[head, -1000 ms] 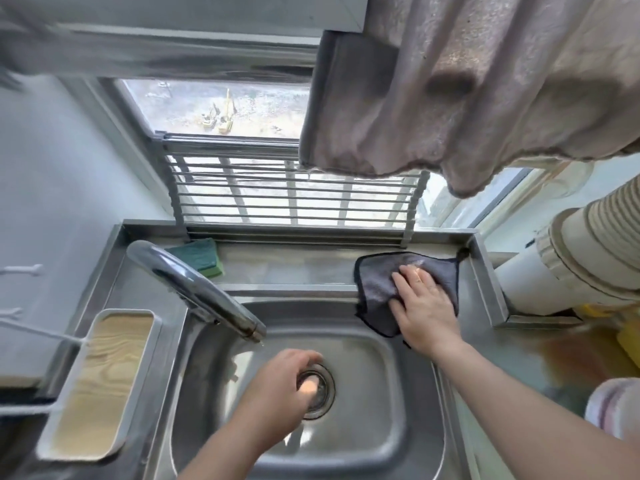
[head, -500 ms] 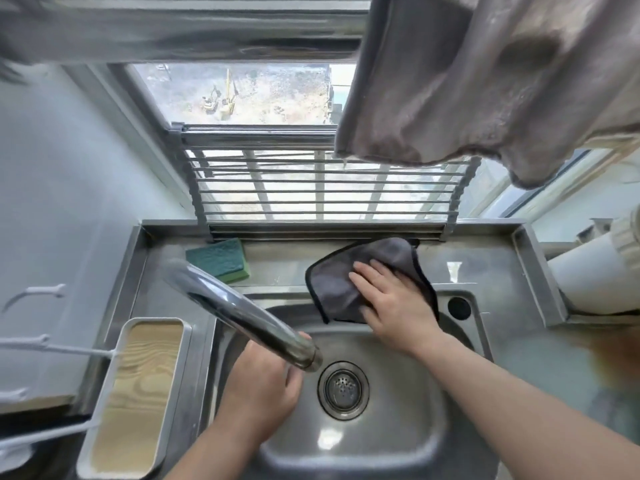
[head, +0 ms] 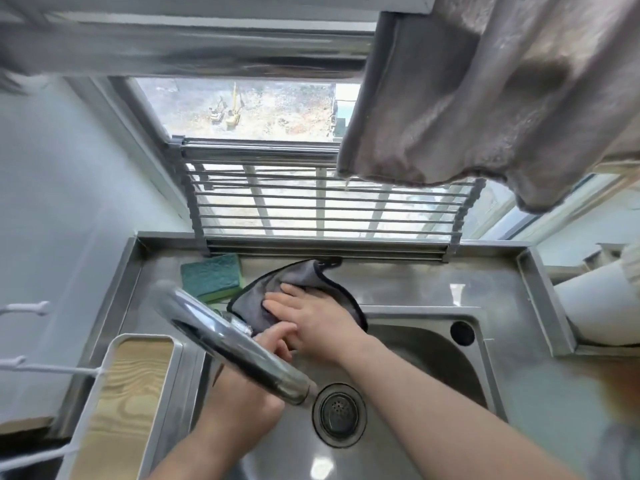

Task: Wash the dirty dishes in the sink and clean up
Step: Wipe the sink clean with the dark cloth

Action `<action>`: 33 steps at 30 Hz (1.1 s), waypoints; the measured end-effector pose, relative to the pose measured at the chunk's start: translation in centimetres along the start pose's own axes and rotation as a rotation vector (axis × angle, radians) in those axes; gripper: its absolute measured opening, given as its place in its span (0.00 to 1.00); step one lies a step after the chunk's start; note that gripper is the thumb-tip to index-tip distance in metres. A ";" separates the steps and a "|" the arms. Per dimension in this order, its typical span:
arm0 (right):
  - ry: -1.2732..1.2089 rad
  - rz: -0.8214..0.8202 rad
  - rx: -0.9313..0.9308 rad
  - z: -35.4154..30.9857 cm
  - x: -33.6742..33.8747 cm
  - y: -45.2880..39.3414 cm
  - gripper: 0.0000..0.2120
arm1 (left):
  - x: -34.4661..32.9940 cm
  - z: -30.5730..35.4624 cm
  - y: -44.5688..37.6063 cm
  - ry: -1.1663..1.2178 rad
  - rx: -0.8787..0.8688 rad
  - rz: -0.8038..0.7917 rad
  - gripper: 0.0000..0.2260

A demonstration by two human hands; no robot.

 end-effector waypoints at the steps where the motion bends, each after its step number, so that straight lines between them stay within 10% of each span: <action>1: -0.024 0.059 0.008 1.8 1.0 0.5 0.26 | -0.4 0.2 1.6 0.001 0.021 -0.072 0.26; 7: 0.208 0.087 -0.280 4.1 1.8 1.0 0.35 | -1.4 -0.7 5.2 0.277 0.316 -0.059 0.12; 14: 0.230 0.204 0.105 2.8 -0.6 0.0 0.20 | -2.1 -1.6 4.3 0.000 0.358 -0.005 0.18; 19: 0.284 0.283 -0.384 14.4 4.6 13.3 0.31 | -2.3 1.5 2.7 0.090 0.297 -0.053 0.12; 23: 0.185 0.303 -0.668 16.2 6.1 17.3 0.33 | -2.8 1.8 3.3 -0.002 0.242 -0.089 0.14; 28: 0.027 0.336 -0.366 7.0 3.4 7.4 0.23 | -2.6 1.7 4.7 -0.012 0.213 -0.046 0.19; 33: -0.742 0.209 -0.347 0.8 1.6 1.2 0.16 | -0.2 1.1 5.5 -0.004 0.325 0.069 0.16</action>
Point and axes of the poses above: each hand's wrist, its own y-axis away from the middle knuckle, its own x-axis out of the back of the hand, z = x × y, the point moved 7 cm from there along -y, towards the middle knuckle, and after that the axes turned 11 degrees about -y, right-handed, at the moved point
